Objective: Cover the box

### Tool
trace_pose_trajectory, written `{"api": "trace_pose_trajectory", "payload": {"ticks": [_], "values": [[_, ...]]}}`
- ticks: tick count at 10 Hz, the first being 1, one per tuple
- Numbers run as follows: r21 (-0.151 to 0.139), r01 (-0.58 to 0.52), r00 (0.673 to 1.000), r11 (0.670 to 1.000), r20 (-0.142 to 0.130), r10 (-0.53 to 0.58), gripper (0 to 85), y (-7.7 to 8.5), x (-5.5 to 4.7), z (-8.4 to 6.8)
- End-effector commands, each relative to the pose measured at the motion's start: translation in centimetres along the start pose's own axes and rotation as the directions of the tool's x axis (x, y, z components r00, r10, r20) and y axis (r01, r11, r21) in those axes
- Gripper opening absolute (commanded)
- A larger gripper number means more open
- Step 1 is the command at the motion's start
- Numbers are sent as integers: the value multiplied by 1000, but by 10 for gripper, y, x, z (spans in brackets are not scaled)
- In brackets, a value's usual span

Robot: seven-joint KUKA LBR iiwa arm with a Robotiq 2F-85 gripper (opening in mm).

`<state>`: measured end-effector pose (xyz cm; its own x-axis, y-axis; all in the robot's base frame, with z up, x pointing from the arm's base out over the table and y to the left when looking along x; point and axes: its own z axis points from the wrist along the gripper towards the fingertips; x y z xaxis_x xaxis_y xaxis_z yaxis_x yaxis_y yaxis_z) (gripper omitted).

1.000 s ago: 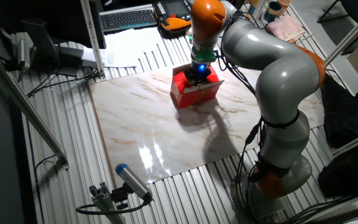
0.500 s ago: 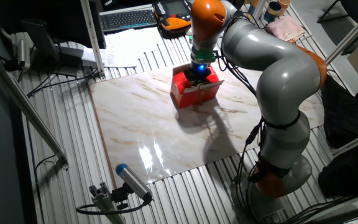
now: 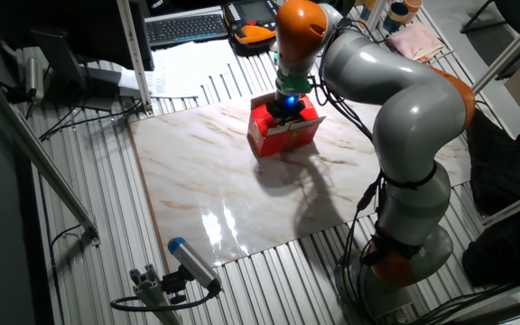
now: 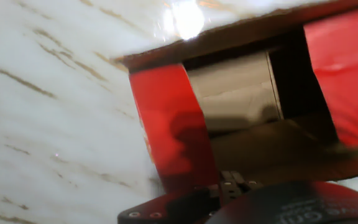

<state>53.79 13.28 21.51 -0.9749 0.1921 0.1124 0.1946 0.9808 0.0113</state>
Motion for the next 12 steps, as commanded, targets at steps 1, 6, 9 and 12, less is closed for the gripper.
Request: {"api": "trace_pose_trajectory", "payload": {"ticks": [1,6,9,12], "values": [[-1,-1,1000,1000,8,1,0,0,-2,2],[-1,-8,999,1000,45,8,0,2,-11,14],[-13,-32,998,999,62,33,0,9,-18,24],[-26,-43,996,999,79,45,0,14,-22,37]]}}
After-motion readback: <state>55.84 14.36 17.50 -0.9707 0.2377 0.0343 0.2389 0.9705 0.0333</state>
